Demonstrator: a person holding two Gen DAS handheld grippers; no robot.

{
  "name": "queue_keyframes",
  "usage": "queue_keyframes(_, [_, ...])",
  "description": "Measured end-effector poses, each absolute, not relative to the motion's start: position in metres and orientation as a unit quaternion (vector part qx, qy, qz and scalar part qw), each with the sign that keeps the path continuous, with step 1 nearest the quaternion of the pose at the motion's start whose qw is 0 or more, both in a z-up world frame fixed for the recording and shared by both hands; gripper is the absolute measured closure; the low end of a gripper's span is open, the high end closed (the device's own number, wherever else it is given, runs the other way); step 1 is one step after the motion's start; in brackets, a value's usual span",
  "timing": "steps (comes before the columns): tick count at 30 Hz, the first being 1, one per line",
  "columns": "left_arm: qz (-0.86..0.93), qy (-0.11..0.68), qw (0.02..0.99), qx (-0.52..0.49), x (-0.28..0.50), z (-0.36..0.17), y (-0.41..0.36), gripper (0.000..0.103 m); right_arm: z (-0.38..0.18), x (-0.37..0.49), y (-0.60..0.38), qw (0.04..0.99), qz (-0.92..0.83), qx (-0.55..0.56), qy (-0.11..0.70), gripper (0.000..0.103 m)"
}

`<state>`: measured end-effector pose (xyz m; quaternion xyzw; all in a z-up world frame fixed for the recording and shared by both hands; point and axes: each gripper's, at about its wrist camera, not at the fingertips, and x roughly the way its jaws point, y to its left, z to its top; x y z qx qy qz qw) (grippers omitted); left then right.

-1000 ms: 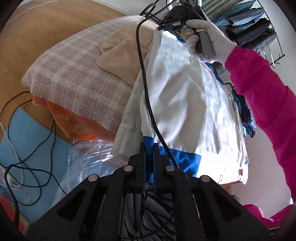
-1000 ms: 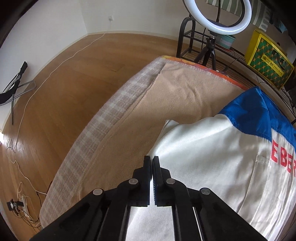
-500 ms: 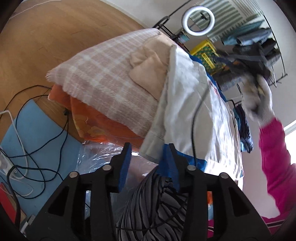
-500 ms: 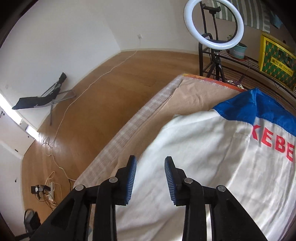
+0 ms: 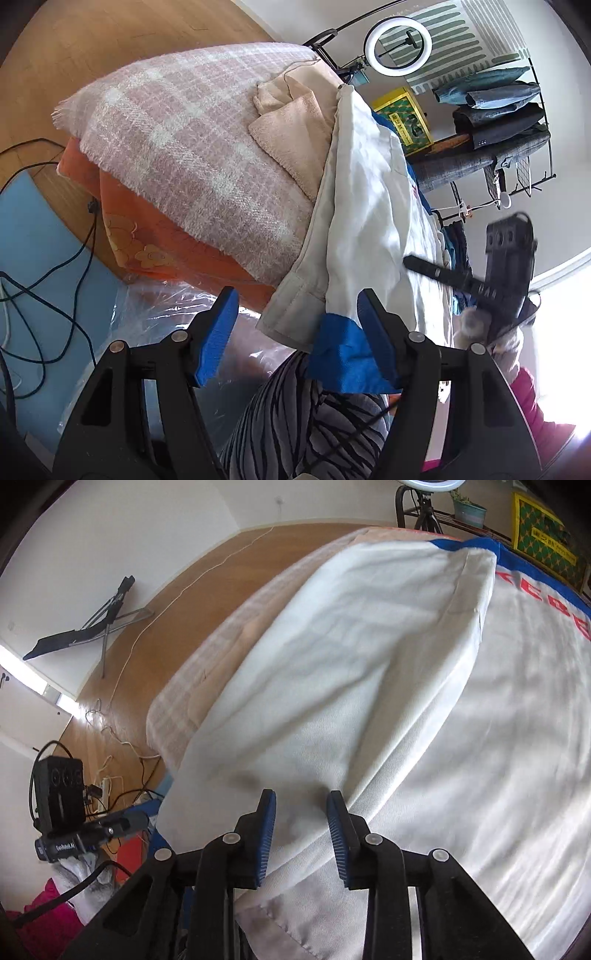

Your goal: Fold large clothes

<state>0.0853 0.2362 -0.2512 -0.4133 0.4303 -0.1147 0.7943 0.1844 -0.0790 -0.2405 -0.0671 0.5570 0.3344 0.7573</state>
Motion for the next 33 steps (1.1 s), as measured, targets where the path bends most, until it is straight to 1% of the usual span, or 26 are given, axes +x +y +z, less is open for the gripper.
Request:
queue_keyframes(3, [-0.118, 0.429, 0.791, -0.42, 0.087, -0.257, 0.235, 0.035, -0.253, 0.173, -0.086, 0.761, 0.32, -0.079, 0.559, 0.073])
queue_keyframes(5, [-0.114, 0.429, 0.785, -0.432, 0.087, -0.263, 0.237, 0.035, -0.252, 0.169, -0.087, 0.765, 0.319, -0.087, 0.552, 0.073])
queue_keyframes(10, [-0.129, 0.417, 0.768, -0.469, 0.083, -0.274, 0.237, 0.035, -0.231, 0.159, -0.104, 0.769, 0.337, -0.043, 0.541, 0.072])
queue_keyframes(13, [-0.123, 0.411, 0.766, -0.479, 0.087, -0.28, 0.239, 0.035, -0.223, 0.152, -0.113, 0.769, 0.346, -0.036, 0.536, 0.072])
queue_keyframes(17, [-0.128, 0.393, 0.75, -0.516, 0.093, -0.291, 0.246, 0.035, -0.233, 0.151, -0.112, 0.763, 0.342, -0.049, 0.546, 0.072])
queue_keyframes(21, [-0.175, 0.414, 0.722, -0.526, 0.104, -0.301, 0.235, 0.035, -0.249, 0.153, -0.103, 0.757, 0.33, -0.048, 0.562, 0.071])
queue_keyframes(23, [-0.194, 0.42, 0.716, -0.523, 0.104, -0.299, 0.23, 0.035, -0.252, 0.154, -0.102, 0.756, 0.33, -0.047, 0.564, 0.071])
queue_keyframes(26, [-0.2, 0.408, 0.725, -0.518, 0.097, -0.282, 0.227, 0.035, -0.251, 0.155, -0.1, 0.755, 0.332, -0.051, 0.562, 0.071])
queue_keyframes(30, [-0.196, 0.401, 0.764, -0.465, 0.09, -0.249, 0.218, 0.035, -0.255, 0.156, -0.098, 0.753, 0.331, -0.058, 0.566, 0.071])
queue_keyframes(31, [-0.191, 0.404, 0.777, -0.444, 0.086, -0.243, 0.213, 0.039, -0.255, 0.156, -0.096, 0.752, 0.331, -0.058, 0.567, 0.071])
queue_keyframes(32, [-0.182, 0.411, 0.787, -0.422, 0.087, -0.237, 0.209, 0.052, -0.257, 0.157, -0.096, 0.751, 0.331, -0.057, 0.568, 0.071])
queue_keyframes(33, [-0.17, 0.421, 0.796, -0.399, 0.089, -0.233, 0.204, 0.069, -0.258, 0.158, -0.094, 0.75, 0.331, -0.057, 0.569, 0.07])
